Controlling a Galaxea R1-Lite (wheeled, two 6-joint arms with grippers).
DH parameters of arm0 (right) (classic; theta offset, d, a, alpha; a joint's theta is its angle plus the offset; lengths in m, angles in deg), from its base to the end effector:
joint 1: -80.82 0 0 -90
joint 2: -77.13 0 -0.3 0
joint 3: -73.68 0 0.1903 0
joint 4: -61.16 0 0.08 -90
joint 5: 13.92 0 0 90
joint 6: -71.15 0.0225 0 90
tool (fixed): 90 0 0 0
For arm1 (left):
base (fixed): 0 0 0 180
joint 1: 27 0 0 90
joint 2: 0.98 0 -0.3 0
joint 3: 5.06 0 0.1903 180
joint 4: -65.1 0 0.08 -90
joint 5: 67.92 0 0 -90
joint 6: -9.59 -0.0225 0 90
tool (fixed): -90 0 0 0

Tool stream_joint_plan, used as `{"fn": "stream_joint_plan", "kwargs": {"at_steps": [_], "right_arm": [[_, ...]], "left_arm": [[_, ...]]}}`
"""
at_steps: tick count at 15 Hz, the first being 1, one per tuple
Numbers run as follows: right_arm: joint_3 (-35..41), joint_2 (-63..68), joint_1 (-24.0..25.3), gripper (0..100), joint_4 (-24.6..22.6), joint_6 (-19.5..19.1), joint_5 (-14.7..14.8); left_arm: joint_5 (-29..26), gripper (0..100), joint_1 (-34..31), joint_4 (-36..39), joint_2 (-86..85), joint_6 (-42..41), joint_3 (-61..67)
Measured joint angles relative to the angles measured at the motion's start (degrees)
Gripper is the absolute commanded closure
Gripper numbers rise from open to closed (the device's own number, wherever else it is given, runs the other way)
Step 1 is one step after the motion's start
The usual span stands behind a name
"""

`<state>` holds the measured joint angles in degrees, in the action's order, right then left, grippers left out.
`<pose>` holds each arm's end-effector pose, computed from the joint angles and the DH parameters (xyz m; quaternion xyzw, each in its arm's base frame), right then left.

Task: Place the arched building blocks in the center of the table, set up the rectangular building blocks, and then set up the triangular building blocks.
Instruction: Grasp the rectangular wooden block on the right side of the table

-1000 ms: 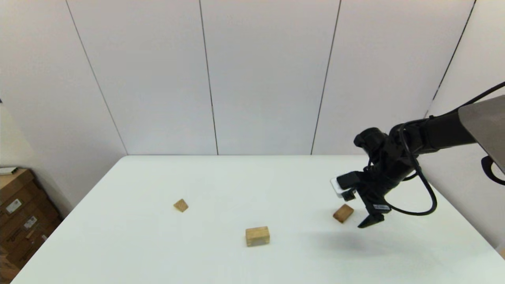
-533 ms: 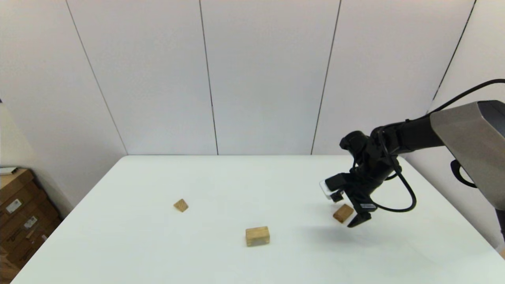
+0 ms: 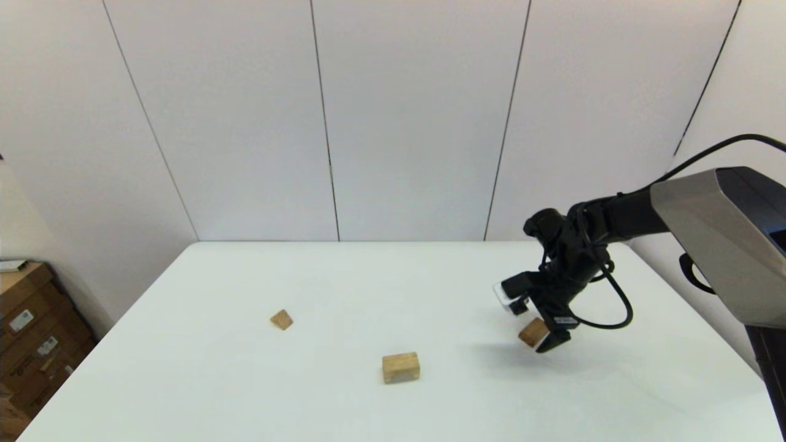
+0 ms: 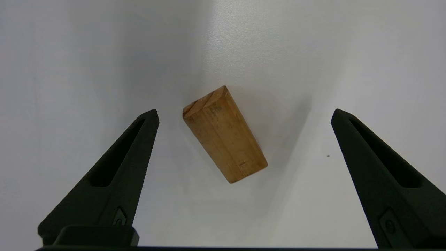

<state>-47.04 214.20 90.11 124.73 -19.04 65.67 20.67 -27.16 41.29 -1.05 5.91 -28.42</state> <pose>0.4140 0.0718 0.0502 -0.5305 0.3605 0.5474 0.5376 -0.0229 -0.0006 0.0746 0.0321 0.0030 -0.0110 0.9994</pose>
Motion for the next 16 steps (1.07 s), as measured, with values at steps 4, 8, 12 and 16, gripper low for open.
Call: {"fn": "stream_joint_plan", "kwargs": {"at_steps": [4,8,12,16], "right_arm": [[-0.4,0.7,-0.6,0,0.0,-0.8,0.1],[-0.6,0.9,-1.5,0,0.4,-0.7,0.2],[-1.0,1.5,-2.3,0,0.5,-0.8,0.2],[-2.8,2.3,-2.8,0,0.6,-0.8,0.2]], "left_arm": [[0.0,0,0.0,0.0,0.0,0.0,0.0],[0.0,0,0.0,0.0,0.0,0.0,0.0],[0.0,0,0.0,0.0,0.0,0.0,0.0],[0.0,0,0.0,0.0,0.0,0.0,0.0]]}}
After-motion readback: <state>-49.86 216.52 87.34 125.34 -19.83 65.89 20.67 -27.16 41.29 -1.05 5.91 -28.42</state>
